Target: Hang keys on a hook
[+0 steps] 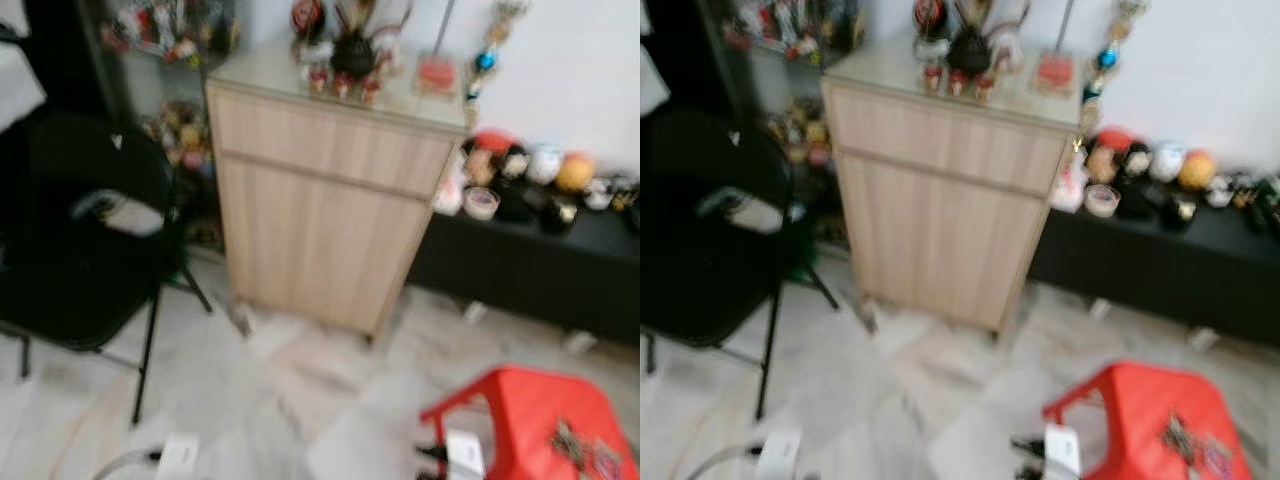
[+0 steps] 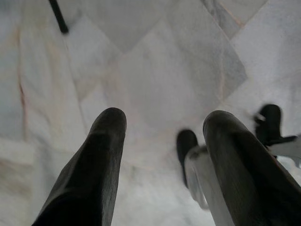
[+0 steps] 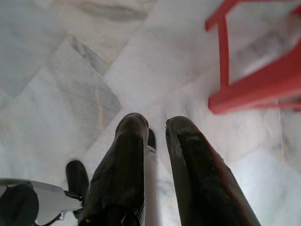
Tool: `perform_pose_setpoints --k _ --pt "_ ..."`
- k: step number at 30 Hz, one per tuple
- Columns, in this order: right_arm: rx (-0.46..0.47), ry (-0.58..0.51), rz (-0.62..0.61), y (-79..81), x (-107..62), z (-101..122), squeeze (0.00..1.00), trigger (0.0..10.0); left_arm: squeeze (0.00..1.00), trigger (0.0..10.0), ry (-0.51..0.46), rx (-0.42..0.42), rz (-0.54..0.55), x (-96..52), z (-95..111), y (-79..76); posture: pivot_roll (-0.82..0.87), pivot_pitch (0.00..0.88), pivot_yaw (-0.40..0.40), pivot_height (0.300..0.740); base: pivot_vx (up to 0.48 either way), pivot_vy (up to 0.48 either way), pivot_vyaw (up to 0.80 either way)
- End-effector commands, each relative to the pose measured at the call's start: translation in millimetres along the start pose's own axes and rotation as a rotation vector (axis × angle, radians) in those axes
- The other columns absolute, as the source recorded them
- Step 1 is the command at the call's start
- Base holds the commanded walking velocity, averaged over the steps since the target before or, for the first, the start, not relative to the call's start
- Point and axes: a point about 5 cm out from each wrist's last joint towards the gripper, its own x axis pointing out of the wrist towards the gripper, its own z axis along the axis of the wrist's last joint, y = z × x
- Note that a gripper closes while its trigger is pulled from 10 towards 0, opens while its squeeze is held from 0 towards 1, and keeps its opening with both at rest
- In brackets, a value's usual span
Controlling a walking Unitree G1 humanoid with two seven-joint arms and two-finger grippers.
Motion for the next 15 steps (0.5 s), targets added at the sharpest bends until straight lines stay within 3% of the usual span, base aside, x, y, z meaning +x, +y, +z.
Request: perform_pose_setpoints --k 1,7,13,15 --pt "0.006 -0.010 -0.029 -10.3 -1.7 3.2 0.00 10.0 0.00 10.0 -0.011 0.017 -0.027 1.3 6.0 -10.0 0.08 0.000 -0.080 0.740 0.000 0.000 -0.71" --pt "0.013 -0.014 -0.031 -9.8 -1.6 3.0 0.00 10.0 0.00 10.0 -0.015 0.022 -0.025 1.4 7.2 -8.7 0.08 0.000 -0.076 0.740 0.000 0.000 -0.71" --pt "0.006 -0.025 -0.037 -12.0 -2.4 2.1 0.00 10.0 0.00 10.0 -0.014 0.015 -0.026 0.8 3.8 -9.5 0.08 0.000 -0.082 0.740 0.000 0.000 0.00" --pt "0.023 -0.025 -0.057 -14.2 -3.0 0.5 0.00 10.0 0.00 10.0 -0.015 0.019 -0.026 0.5 2.4 -10.5 0.08 0.000 -0.084 0.740 0.000 -0.306 0.00"
